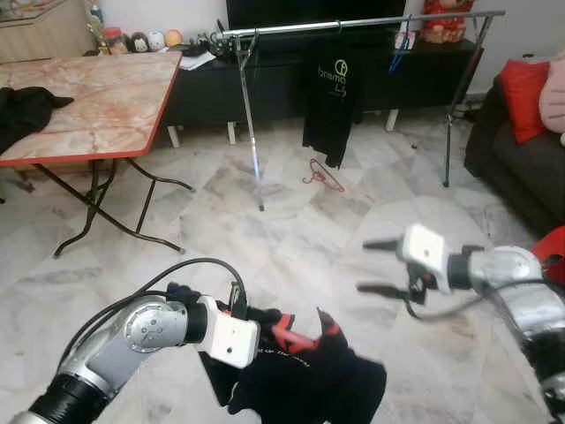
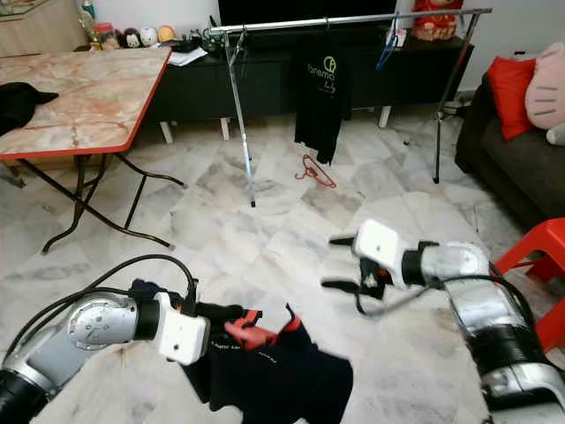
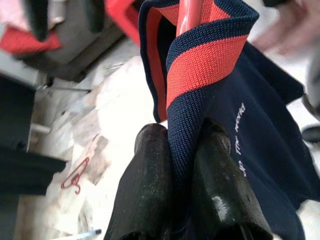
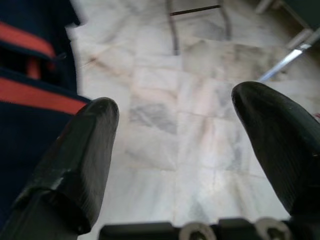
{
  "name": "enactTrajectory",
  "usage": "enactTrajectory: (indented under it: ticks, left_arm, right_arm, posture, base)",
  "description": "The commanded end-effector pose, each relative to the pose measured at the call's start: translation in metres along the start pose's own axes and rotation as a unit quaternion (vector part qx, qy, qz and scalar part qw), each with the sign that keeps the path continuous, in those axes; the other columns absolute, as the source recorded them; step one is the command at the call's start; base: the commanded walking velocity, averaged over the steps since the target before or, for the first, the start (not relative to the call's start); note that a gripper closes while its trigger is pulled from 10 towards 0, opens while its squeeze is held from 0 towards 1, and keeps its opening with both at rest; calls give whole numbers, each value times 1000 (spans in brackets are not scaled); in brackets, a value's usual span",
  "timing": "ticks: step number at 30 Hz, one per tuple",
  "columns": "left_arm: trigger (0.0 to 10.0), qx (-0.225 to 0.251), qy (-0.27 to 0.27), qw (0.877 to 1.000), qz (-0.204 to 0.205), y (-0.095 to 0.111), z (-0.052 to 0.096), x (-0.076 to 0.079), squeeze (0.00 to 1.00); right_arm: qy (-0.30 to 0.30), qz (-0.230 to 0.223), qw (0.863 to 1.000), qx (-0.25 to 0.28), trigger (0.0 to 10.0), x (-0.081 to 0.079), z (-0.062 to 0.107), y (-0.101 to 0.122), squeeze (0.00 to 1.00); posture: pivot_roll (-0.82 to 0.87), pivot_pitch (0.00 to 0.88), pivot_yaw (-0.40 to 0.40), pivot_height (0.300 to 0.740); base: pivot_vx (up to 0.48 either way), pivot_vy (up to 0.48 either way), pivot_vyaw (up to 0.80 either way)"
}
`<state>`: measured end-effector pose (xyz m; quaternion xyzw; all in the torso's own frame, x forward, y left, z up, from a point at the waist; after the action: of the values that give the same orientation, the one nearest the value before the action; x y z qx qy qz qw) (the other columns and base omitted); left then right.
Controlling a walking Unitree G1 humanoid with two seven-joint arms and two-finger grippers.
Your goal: Hang hanger
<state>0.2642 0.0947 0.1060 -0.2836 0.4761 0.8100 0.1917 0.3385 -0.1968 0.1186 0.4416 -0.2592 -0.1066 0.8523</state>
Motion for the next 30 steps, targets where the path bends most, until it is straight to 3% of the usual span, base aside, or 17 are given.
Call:
enactTrajectory:
  ticks: [1,3,8,13,17,19,22,26,30]
  left_arm:
    - [10000,7,42,999,18,1,6,-13,0]
    - [10000,10,65,996,53,1,5,-18,0]
    - [10000,15,79,992,97,0,10,-25,0]
    - [10000,-19,52,992,112,-12,20,-20,0]
    - [10000,-57,36,990,123,-29,30,-13,0]
    - [10000,-64,49,986,146,-36,37,-16,0]
    - [10000,-68,57,982,166,-39,46,-22,0]
    - [10000,-58,92,973,203,-39,58,-42,0]
    - [10000,-36,106,967,231,-35,65,-57,0]
  right_arm:
    - [-23,-22,999,-6,10000,-2,-5,-5,0]
    - [-35,-48,998,24,10000,-11,-14,-2,0]
    - [-34,-64,997,26,10000,-23,-17,-10,0]
    - [-74,-55,996,2,10000,-9,-3,-16,0]
    - [-71,-46,996,20,10000,-4,13,-9,0]
    - [-55,-32,998,18,10000,-8,21,-13,1000]
    - [-33,-11,999,-6,10000,-17,27,-25,1000]
    - [9,-29,999,11,10000,-34,32,-28,1000]
    - [10,-35,999,5,10000,-37,34,-34,1000]
  posture:
    - [-8,40,12,740]
    - [-5,39,15,740]
    - [-5,37,18,740]
    - [-14,32,21,740]
    - [-21,22,23,740]
    - [-26,15,25,740]
    - [-28,5,21,740]
    - [-22,0,16,740]
    - [-26,0,16,740]
  base:
    - [0,0,0]
    - [0,0,0]
    - [0,0,0]
    - [0,0,0]
    - [0,0,0]
    - [0,0,0]
    - [0,0,0]
    - [0,0,0]
    - [0,0,0]
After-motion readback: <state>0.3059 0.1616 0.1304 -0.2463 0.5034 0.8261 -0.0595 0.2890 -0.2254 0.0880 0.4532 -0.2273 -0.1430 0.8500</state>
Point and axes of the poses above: a point about 5 cm out from each wrist's last joint towards the gripper, its own z axis pointing back from the gripper into the wrist, its own y axis along the axis of the wrist's last joint, x = y × z, the point moved 3 cm from there along -z, pointing out of the wrist towards the gripper, and after that the axes turned 4 degrees about z, right-handed, at the moved point
